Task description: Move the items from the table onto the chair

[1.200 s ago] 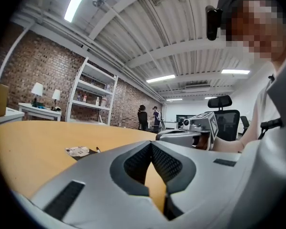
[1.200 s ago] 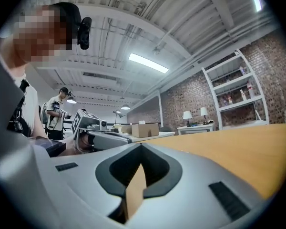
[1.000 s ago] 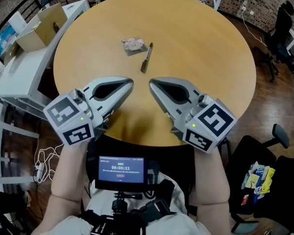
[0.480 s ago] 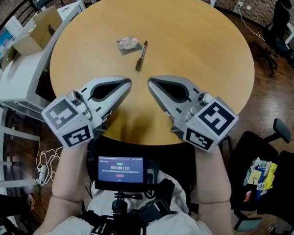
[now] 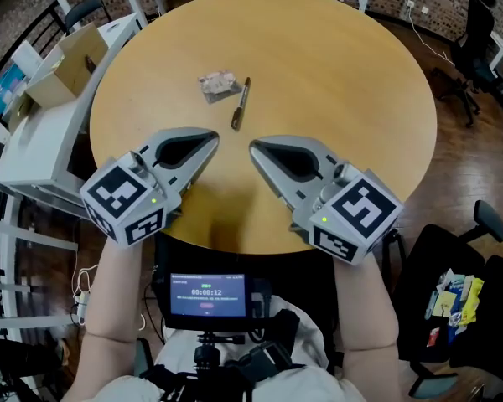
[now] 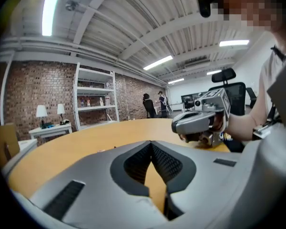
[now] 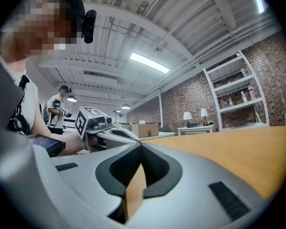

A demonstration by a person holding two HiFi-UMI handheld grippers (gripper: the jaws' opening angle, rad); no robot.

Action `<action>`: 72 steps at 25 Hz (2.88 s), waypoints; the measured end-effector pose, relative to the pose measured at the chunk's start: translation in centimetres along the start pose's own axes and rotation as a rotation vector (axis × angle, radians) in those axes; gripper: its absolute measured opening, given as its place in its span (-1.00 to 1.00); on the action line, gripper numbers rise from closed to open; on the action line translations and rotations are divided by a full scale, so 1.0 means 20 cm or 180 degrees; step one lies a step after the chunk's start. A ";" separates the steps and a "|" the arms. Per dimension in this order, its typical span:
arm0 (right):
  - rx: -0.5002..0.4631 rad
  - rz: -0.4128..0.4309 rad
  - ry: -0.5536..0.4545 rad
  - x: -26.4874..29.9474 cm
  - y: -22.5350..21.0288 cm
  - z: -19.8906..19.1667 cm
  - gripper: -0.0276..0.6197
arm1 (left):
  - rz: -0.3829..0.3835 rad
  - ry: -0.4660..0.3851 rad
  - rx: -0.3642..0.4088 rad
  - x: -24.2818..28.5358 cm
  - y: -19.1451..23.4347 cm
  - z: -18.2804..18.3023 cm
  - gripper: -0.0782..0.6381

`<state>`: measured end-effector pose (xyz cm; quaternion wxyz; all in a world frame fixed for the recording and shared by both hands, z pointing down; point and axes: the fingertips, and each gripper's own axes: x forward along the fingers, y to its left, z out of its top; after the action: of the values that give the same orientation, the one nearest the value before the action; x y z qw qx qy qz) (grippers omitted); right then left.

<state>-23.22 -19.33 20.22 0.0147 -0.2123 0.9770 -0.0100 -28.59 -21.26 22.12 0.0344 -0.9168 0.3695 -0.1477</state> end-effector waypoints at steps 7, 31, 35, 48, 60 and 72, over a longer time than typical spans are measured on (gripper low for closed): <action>-0.0038 -0.0039 -0.0064 -0.06 -0.02 0.01 -0.90 | -0.0074 0.0777 -0.0096 0.22 0.17 -0.18 -0.69; -0.2173 0.0311 0.1253 0.18 -0.21 -0.13 -0.85 | -0.0129 0.0649 -0.0637 0.21 0.22 -0.07 -0.34; -0.3724 0.0507 0.2050 0.27 -0.34 -0.27 -0.71 | -0.0149 0.0478 -0.0588 0.12 0.16 -0.05 -0.34; -0.5852 0.2028 0.3812 0.46 -0.46 -0.52 -0.48 | -0.0184 0.0033 -0.0633 -0.10 0.21 -0.04 -0.34; -0.5745 0.2982 0.4555 0.42 -0.44 -0.67 -0.66 | -0.0134 -0.0231 -0.0770 -0.15 0.21 0.00 -0.34; -0.4464 0.1645 0.2564 0.31 -0.28 -0.35 -0.73 | -0.0095 -0.0327 -0.0749 -0.16 0.20 -0.03 -0.34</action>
<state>-26.83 -26.86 27.26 -0.4676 0.0775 0.7055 0.5269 -33.55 -22.01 21.15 -0.0567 -0.9262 0.3684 -0.0567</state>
